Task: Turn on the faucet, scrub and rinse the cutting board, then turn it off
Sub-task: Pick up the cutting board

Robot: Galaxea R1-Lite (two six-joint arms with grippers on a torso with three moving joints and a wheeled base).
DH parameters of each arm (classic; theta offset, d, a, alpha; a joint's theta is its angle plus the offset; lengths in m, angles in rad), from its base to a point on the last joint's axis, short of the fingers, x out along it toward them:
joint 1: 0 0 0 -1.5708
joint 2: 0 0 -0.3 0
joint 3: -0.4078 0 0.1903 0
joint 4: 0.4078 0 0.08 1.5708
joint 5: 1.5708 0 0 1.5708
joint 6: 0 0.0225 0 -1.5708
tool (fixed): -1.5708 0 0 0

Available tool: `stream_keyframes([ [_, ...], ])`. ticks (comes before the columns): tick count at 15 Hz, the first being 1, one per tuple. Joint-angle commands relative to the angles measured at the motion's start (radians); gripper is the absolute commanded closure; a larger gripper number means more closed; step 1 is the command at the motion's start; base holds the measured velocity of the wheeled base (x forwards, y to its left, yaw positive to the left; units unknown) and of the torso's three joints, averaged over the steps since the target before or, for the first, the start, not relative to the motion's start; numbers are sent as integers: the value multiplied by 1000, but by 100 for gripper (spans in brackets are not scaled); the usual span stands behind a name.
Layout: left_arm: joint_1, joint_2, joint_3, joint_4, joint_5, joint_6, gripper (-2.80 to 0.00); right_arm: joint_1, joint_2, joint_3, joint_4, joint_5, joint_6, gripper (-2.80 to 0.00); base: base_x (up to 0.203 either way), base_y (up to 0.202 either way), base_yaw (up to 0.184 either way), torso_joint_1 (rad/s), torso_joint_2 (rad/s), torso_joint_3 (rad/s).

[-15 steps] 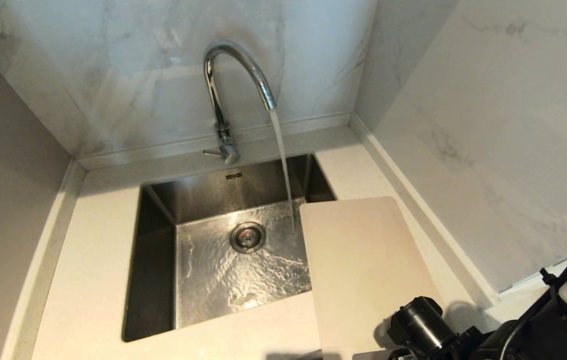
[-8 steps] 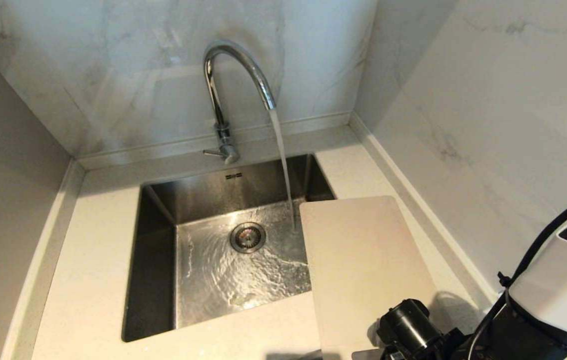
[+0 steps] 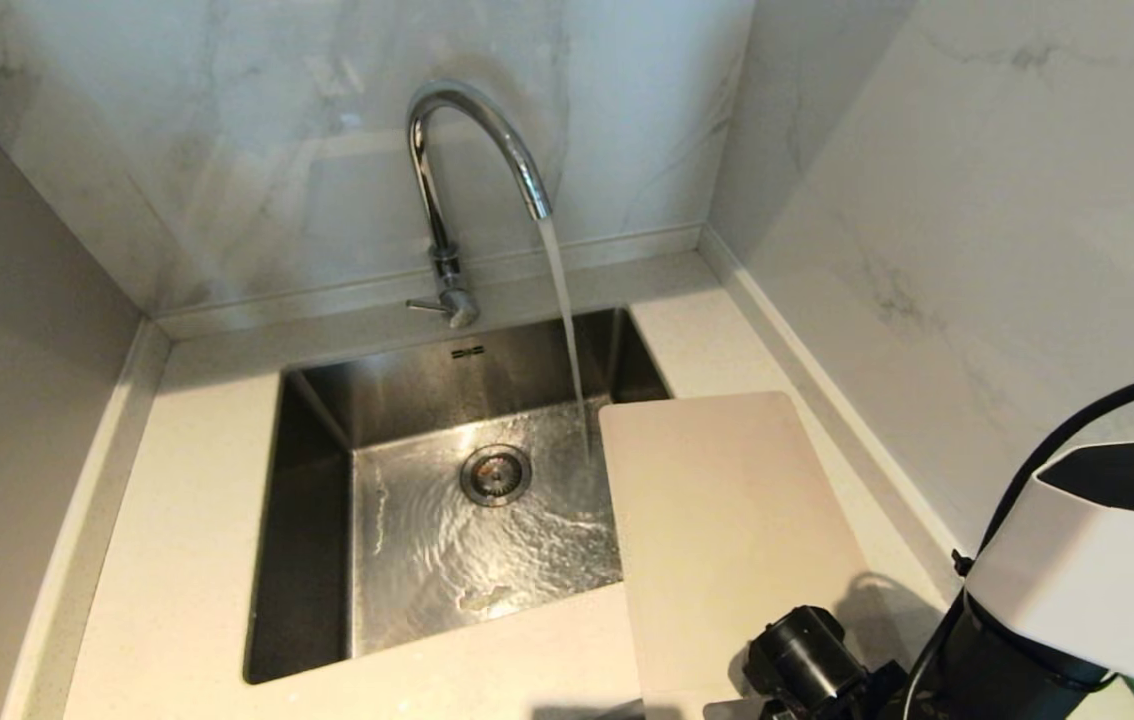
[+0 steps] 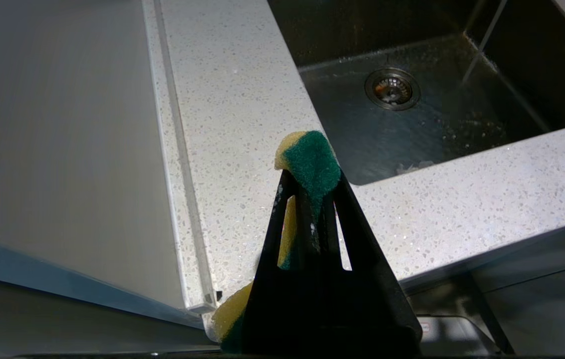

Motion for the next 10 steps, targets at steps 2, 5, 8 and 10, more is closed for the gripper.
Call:
stream_keyframes([
  [2,0,2,0,0,0,0,0,0,16,4,-16,-1,-8,-280,0,0,0,0,0,0],
  [5,0,2,0,0,0,0,0,2,30,16,-51,-1,-8,-280,0,0,0,0,0,0],
  [8,0,2,0,0,1,0,0,2,43,36,-105,1,-8,-280,0,0,0,0,0,0],
  [10,0,2,0,0,1,0,0,2,43,36,-105,1,-8,-280,0,0,0,0,0,0],
])
